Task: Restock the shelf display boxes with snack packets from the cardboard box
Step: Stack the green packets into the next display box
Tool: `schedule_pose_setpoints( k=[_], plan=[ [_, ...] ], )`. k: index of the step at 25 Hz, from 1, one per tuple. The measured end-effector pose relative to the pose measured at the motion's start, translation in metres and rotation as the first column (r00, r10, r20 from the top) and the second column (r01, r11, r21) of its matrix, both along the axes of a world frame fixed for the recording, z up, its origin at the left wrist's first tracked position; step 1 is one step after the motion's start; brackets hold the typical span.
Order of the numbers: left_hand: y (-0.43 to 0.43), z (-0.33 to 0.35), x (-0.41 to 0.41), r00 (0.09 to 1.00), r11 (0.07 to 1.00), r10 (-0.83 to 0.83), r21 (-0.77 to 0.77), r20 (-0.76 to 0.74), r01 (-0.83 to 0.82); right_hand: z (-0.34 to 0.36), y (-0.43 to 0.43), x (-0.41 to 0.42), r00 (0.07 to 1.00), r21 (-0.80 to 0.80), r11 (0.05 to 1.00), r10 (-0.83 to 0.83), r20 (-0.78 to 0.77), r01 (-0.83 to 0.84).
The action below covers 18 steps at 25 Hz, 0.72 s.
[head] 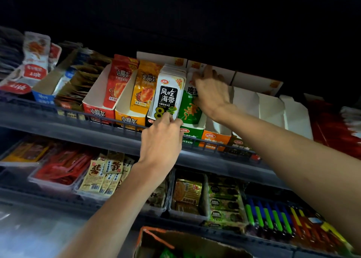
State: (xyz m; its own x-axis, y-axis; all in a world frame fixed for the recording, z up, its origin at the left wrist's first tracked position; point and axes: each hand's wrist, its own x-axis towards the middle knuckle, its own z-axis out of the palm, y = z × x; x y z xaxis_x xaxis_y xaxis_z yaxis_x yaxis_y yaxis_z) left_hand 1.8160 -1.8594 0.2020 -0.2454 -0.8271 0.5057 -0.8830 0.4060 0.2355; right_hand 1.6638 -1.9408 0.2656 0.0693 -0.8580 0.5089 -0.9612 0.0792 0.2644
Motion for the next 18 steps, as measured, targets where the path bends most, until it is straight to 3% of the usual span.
schedule_pose_setpoints(
  k=[4, 7, 9, 11, 14, 18],
  plan=[
    [0.010, 0.002, 0.001, 1.000, 1.000, -0.002, 0.001, -0.010, 0.002, 0.001, 0.039, -0.005, 0.967, -0.076, 0.981, 0.187, 0.171, -0.176],
    [0.028, 0.001, 0.003, 0.999, 0.999, -0.028, -0.035, -0.034, 0.027, -0.010, 0.090, -0.015, 0.870, -0.107, 0.942, 0.335, 0.362, -0.318],
    [0.044, -0.007, 0.004, 0.991, 0.991, -0.135, -0.002, -0.017, 0.135, -0.027, 0.134, -0.023, 0.781, -0.071, 0.925, 0.354, 0.515, -0.372],
    [0.058, -0.024, 0.004, 0.958, 0.952, -0.284, 0.131, 0.044, 0.276, -0.055, 0.179, -0.033, 0.720, 0.043, 0.897, 0.323, 0.614, -0.439],
    [0.076, -0.063, 0.007, 0.865, 0.840, -0.449, 0.436, 0.223, 0.323, -0.119, 0.235, -0.053, 0.766, 0.377, 0.790, 0.173, 0.619, -0.483],
    [0.105, -0.139, 0.016, 0.734, 0.674, -0.583, 0.712, 0.348, 0.198, -0.233, 0.288, -0.088, 0.858, 0.818, 0.424, -0.155, 0.489, -0.390]
  ],
)
